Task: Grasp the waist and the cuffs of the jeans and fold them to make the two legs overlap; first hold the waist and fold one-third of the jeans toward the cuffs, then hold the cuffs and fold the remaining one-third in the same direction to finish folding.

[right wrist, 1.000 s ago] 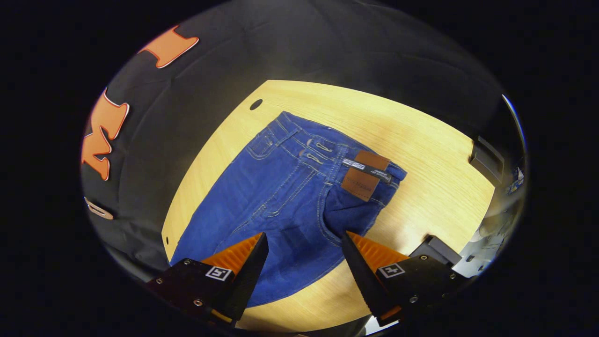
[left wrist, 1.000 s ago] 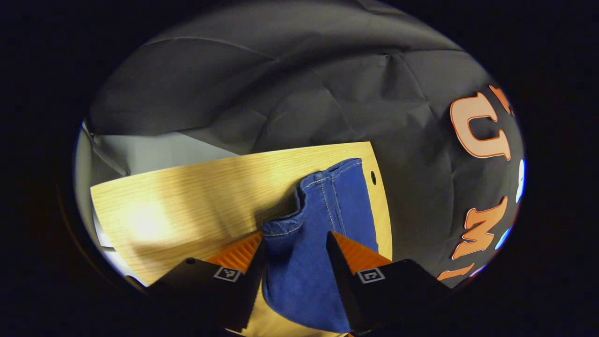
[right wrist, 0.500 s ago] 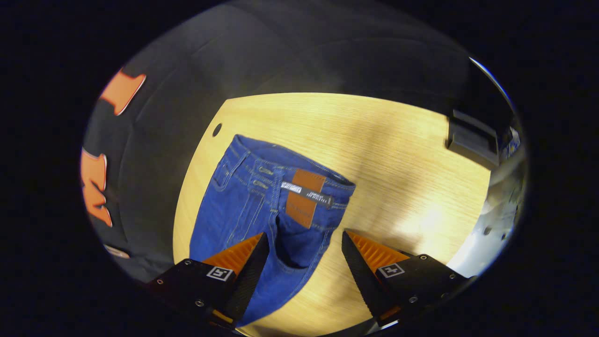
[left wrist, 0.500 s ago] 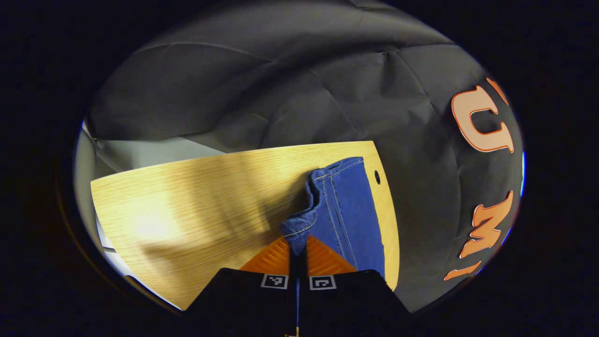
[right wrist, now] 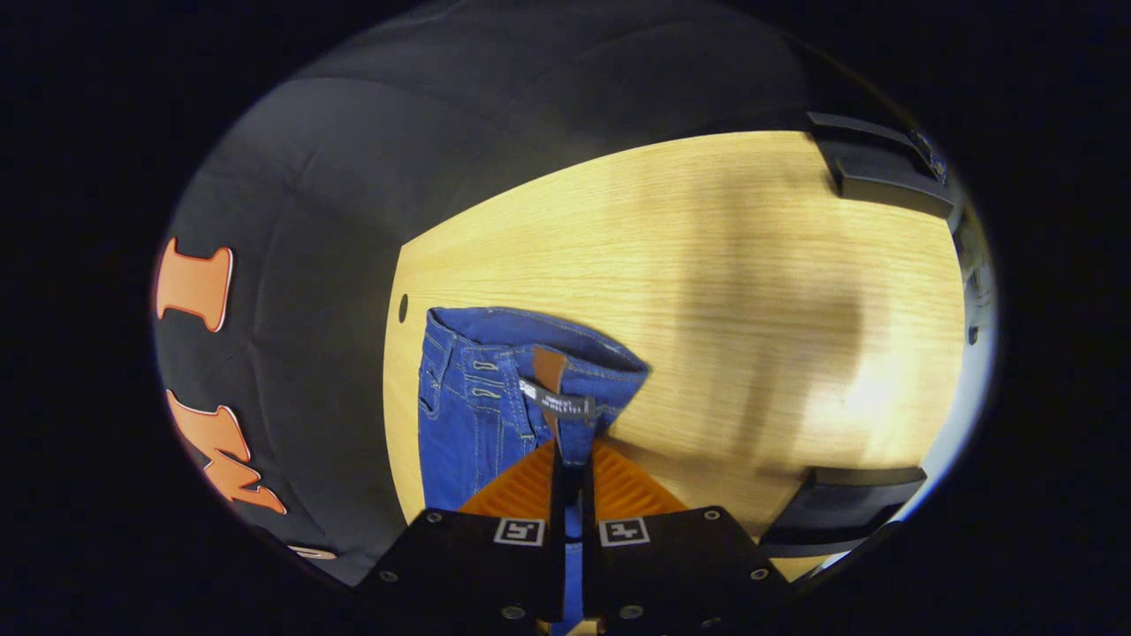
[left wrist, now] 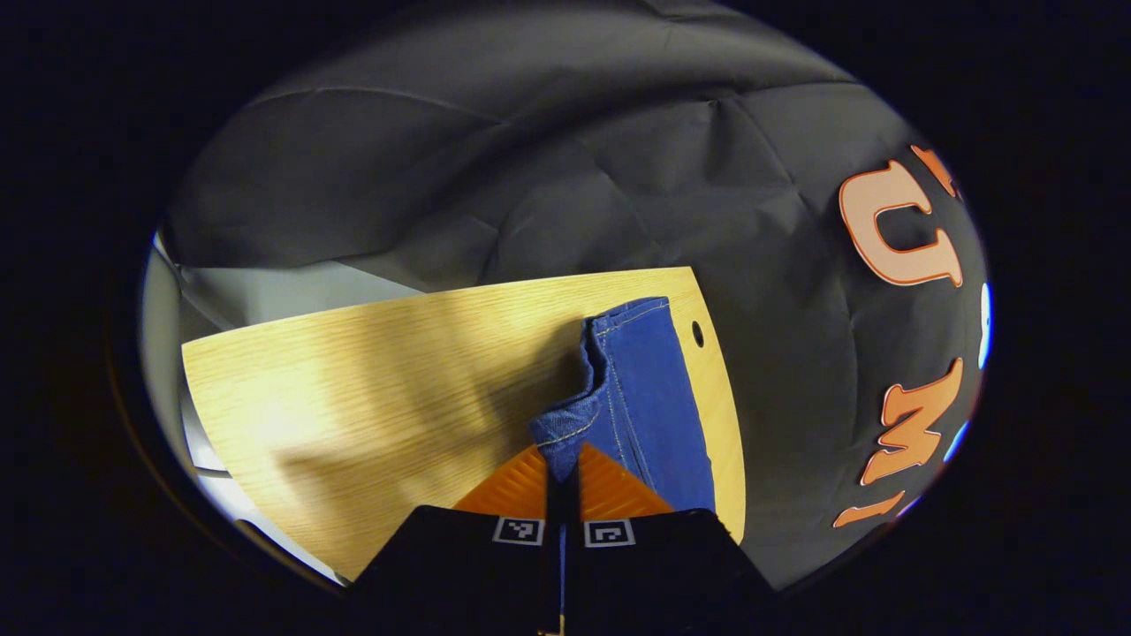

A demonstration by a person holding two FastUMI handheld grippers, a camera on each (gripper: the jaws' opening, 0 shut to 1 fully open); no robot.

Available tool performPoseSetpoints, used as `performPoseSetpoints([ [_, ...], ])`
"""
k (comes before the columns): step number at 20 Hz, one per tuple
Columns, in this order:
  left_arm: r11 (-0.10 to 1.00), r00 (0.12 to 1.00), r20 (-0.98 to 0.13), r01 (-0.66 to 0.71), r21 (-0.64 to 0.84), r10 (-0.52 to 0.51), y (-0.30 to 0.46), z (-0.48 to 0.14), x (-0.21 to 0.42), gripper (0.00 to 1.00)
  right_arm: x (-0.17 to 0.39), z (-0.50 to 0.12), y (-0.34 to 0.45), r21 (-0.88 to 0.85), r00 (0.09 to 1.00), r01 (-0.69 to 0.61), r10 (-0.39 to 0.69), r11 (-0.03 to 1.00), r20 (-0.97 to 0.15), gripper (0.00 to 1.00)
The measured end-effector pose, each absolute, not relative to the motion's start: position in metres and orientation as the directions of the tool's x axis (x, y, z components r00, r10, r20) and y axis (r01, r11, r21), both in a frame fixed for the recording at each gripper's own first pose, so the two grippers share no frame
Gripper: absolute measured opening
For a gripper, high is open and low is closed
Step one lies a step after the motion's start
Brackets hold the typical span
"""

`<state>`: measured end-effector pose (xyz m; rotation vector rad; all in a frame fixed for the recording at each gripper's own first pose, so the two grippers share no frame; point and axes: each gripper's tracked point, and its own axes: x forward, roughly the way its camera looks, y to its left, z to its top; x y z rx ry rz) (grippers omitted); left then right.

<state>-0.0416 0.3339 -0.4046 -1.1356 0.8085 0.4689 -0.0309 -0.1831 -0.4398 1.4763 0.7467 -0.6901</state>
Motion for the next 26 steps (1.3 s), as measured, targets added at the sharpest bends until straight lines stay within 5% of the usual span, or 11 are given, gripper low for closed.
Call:
performPoseSetpoints([
  [8, 0.425, 0.607, -0.787, -0.686, -0.59, -0.112, 0.34, -0.383, -0.048, 0.02, -0.036, -0.392, -0.193, 0.585, 0.585, 0.81, 0.015, 0.039, -0.811, 0.08],
  [18, 0.501, 0.556, -0.796, -0.632, -0.591, -0.238, 0.34, -0.341, 0.035, 0.02, 0.031, -0.336, -0.188, 0.533, 0.536, 0.843, -0.023, 0.069, -0.844, 0.08],
  [26, 0.402, 0.384, -0.916, -0.826, -0.396, -0.116, 0.345, -0.335, 0.022, 0.02, 0.092, -0.349, -0.192, 0.503, 0.497, 0.859, 0.084, 0.095, -0.864, 0.08],
])
